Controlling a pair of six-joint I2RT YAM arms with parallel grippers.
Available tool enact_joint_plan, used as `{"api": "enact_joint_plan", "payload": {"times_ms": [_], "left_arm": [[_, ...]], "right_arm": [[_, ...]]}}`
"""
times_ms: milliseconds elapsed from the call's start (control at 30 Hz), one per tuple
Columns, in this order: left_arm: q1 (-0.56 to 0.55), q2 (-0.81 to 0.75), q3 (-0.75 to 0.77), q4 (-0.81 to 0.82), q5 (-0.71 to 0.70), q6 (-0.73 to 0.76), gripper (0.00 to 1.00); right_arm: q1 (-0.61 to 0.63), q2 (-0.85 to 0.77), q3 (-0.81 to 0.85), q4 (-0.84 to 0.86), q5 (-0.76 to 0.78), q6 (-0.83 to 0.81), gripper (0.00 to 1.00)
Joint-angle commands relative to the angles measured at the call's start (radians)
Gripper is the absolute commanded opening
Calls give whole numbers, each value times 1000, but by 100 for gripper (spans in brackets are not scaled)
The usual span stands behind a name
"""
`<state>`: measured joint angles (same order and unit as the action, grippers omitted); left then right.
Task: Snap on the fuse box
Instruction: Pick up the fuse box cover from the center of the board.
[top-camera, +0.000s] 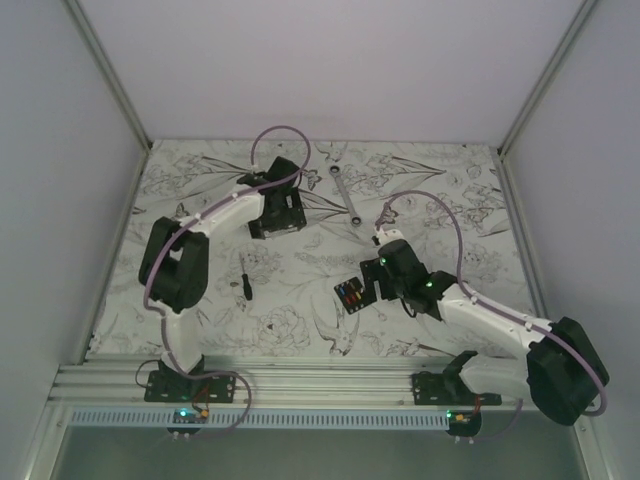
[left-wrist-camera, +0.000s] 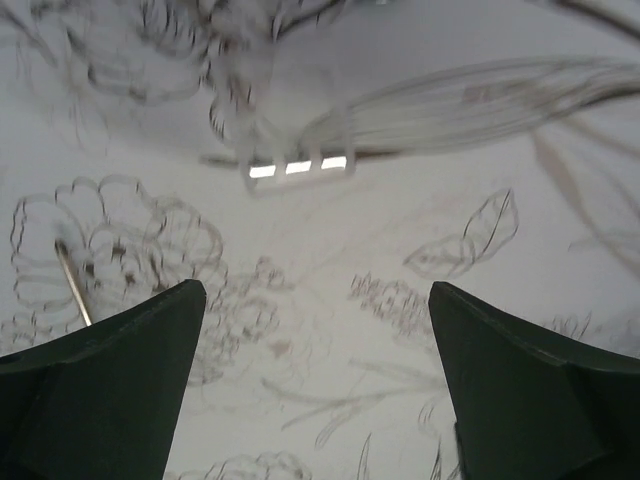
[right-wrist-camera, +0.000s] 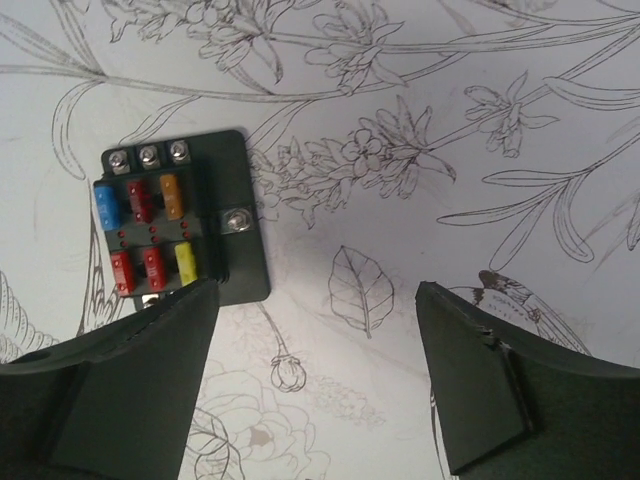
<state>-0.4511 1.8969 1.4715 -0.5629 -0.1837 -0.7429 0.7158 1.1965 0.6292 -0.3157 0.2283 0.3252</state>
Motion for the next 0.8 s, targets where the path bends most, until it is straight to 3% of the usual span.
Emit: {"api": "enact_joint_plan", "payload": {"times_ms": [0,500,767], "left_arm": [[30,98,123,-65,-85,-9,97],[92,310,297,-98,-23,-11,79],[90,243,239,-100,40,-11,42]], "right_arm": [[-36,-23,-34,132,-10,4,88],[-51,111,-49,264,-41,77,90],[-51,109,-62,228,15,120,89]]}}
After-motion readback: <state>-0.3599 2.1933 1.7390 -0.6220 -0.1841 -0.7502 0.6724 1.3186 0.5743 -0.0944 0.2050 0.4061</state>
